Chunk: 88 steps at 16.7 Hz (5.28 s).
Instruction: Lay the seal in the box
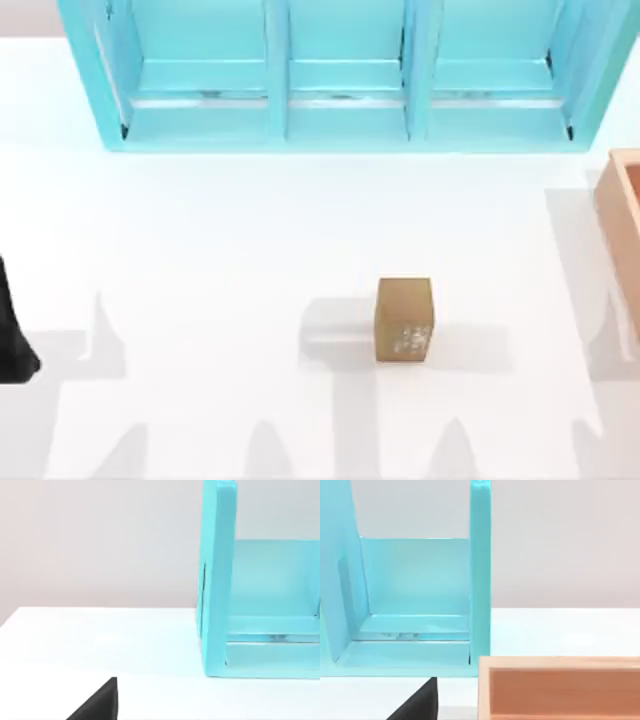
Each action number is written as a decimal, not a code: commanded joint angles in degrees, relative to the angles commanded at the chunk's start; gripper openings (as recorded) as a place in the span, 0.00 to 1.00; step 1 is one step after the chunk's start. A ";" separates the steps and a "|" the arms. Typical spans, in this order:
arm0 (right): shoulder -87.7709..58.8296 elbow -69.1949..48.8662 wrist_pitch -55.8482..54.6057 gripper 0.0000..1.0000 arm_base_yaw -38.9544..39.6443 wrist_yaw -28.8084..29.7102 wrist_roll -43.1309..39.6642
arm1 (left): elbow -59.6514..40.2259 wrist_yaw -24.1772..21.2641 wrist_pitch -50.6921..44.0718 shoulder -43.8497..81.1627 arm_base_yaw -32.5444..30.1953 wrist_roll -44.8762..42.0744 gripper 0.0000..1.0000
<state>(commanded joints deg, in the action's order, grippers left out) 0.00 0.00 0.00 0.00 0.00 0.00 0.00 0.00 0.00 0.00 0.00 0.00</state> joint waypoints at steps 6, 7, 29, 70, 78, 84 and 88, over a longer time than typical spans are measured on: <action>-5.94 -5.47 4.04 1.00 3.94 -0.15 3.70 | 0.00 0.00 0.00 0.00 0.00 0.00 1.00; -8.95 -8.30 6.01 1.00 5.67 -0.18 5.39 | 0.00 0.00 0.00 0.00 0.00 0.00 1.00; -116.10 -101.74 74.52 1.00 39.11 -0.05 39.93 | 0.00 0.00 0.00 0.00 0.00 0.00 1.00; -122.19 -86.97 54.67 0.00 39.55 -0.14 40.61 | 0.00 0.00 0.00 0.00 0.00 0.00 1.00; -120.58 -94.21 63.56 0.00 39.72 -0.09 40.36 | 0.00 0.00 0.00 0.00 0.00 0.00 1.00; -117.77 -103.32 75.38 0.00 39.22 -0.12 40.43 | 0.00 0.00 0.00 0.00 0.00 0.00 1.00; -117.93 -103.33 75.37 0.00 39.48 -0.16 40.52 | 0.00 0.00 0.00 0.00 0.00 0.00 1.00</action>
<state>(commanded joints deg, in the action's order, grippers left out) -117.93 -103.33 75.37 39.48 -0.16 40.52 0.00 0.00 0.00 0.00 0.00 0.00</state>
